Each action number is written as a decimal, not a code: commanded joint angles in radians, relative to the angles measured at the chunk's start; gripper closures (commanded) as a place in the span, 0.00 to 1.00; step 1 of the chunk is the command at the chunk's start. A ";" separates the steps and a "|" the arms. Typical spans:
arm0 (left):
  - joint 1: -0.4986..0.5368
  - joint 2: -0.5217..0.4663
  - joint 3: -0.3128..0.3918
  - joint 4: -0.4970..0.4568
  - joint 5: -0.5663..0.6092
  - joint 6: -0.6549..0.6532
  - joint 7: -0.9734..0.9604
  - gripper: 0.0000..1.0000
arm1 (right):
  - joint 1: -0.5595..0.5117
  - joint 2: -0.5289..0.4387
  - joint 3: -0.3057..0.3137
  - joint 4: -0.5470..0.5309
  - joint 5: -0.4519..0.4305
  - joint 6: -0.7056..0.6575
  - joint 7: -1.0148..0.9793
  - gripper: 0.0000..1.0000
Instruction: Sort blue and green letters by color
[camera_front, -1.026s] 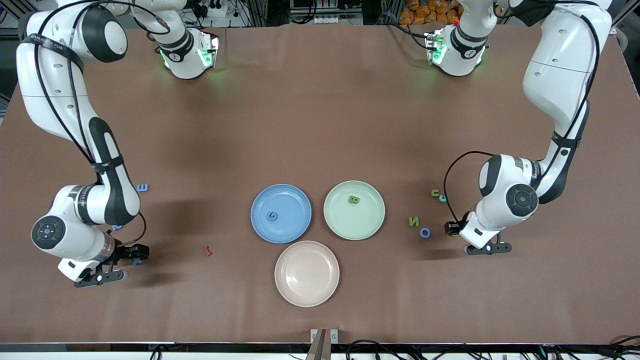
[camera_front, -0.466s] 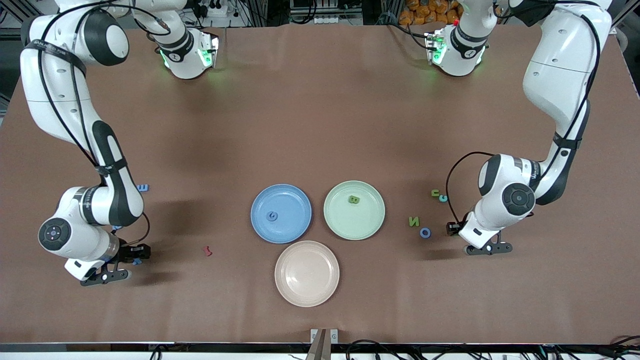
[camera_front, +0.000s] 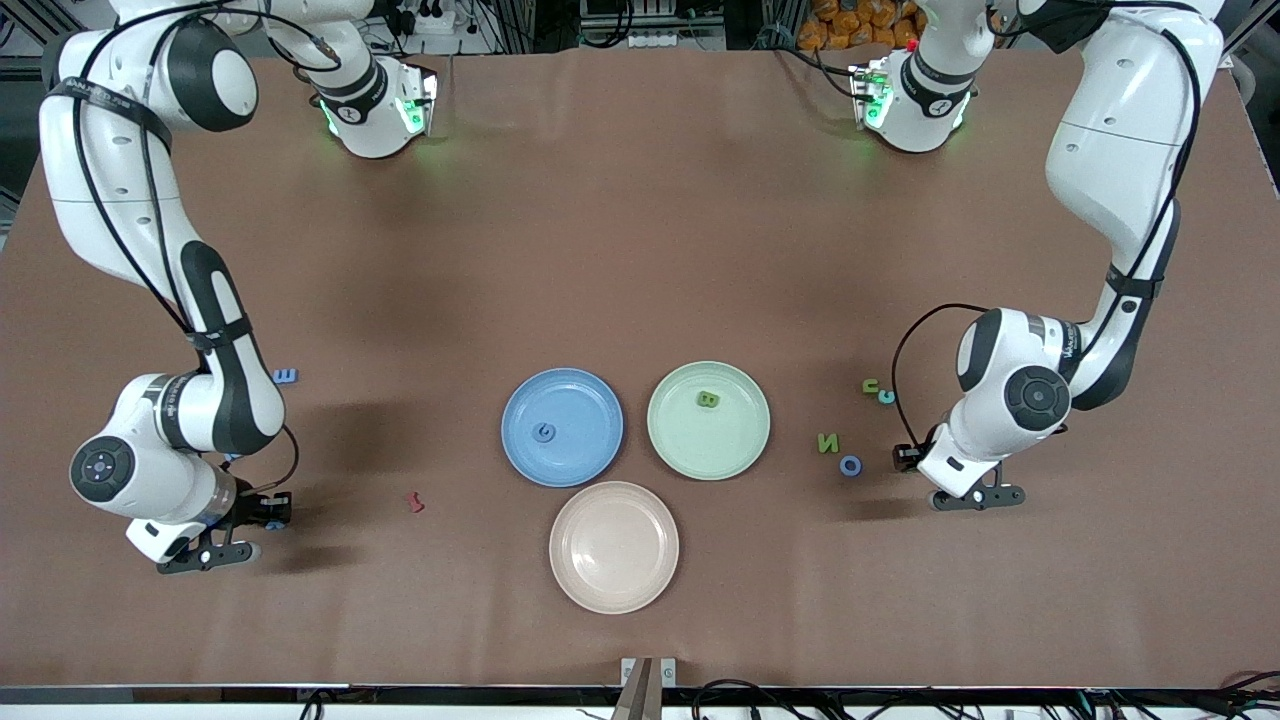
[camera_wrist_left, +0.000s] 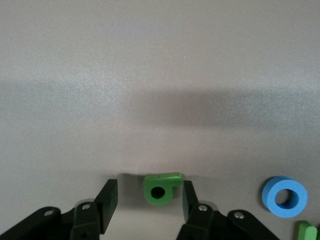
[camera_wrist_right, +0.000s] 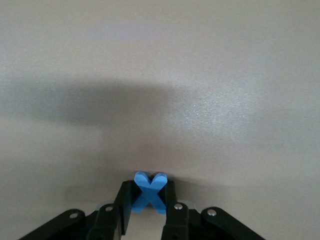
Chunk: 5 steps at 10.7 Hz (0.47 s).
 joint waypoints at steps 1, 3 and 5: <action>-0.002 0.001 0.000 -0.003 0.030 0.013 -0.035 0.40 | 0.019 -0.035 0.025 0.020 0.068 -0.143 0.067 1.00; -0.004 0.001 0.000 -0.002 0.030 0.013 -0.035 0.40 | 0.056 -0.069 0.028 0.023 0.082 -0.238 0.151 1.00; -0.004 0.003 0.000 -0.002 0.030 0.013 -0.035 0.41 | 0.062 -0.092 0.094 0.025 0.087 -0.341 0.260 1.00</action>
